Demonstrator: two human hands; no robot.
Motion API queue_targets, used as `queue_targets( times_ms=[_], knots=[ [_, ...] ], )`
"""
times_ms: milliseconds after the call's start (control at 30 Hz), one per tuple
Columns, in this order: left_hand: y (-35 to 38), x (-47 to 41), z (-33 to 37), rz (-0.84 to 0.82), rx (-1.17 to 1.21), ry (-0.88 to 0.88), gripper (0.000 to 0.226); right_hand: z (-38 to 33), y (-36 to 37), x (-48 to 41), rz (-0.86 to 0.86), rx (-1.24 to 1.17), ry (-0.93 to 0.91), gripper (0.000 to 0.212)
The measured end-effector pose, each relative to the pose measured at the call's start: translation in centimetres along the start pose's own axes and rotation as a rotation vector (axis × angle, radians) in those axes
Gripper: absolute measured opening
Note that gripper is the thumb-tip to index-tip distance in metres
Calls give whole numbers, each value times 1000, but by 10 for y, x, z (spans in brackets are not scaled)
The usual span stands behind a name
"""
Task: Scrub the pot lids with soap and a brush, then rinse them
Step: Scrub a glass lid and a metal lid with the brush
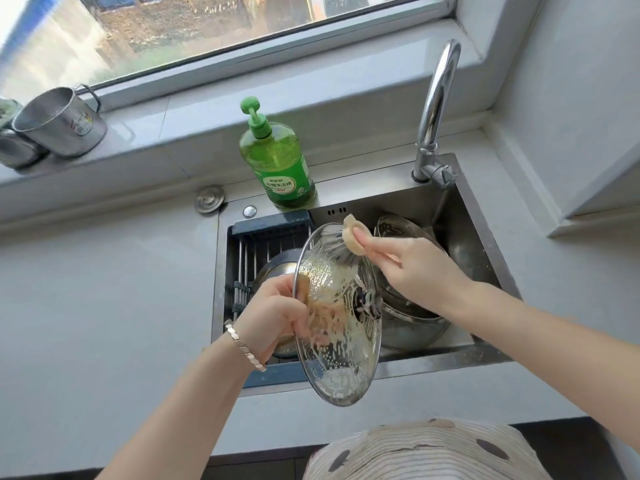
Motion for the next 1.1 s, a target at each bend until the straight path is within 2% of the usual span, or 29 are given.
queue_targets(
  times_ms=[33,100,133,200,233,367,400,500,533,633,667,767,800,933,1033,1100],
  knots=[
    [0,0,0,7,-8,2,27,-13,5,7,-23,-3,-78,42],
    [-4,-1,0,38,-31,8,44,-34,16,20,-73,3,-186,47],
    [-7,-2,-1,57,-37,10,47,-27,13,16,-64,11,-139,44],
    [-8,-1,-1,72,-43,17,39,7,-1,0,-9,-56,90,37],
    [-7,0,0,75,-37,24,35,15,-3,-3,9,-65,140,35],
    [-5,-1,4,72,-19,35,41,-26,11,12,-60,-100,-83,40],
    [-5,0,5,71,-17,36,43,-21,7,10,-50,-100,-65,40],
    [1,3,9,48,17,49,37,25,-9,-12,37,-153,184,37],
    [3,3,11,39,42,55,37,25,-9,-10,39,-152,189,37],
    [-1,2,11,52,109,65,54,-9,5,7,-26,-205,0,38],
    [-3,3,12,61,118,70,57,-7,4,8,-32,-192,7,38],
    [-2,6,15,69,117,92,55,43,-8,-6,49,-123,282,36],
    [-1,7,17,72,109,100,52,49,-8,-4,49,-127,316,36],
    [-2,7,21,85,102,114,50,11,12,18,-38,-282,137,38],
    [-2,6,19,70,135,114,51,40,4,5,29,-257,288,39],
    [-1,5,20,70,113,117,47,45,4,4,31,-259,296,39]
  ],
)
Point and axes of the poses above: each hand's wrist, its own x-axis away from the middle knuckle, its own y-axis out of the palm, z = x × y, the point moved 8 cm from there along -x, towards the middle knuckle, and after that the axes turned 7 degrees about x, right-handed, at the moved point
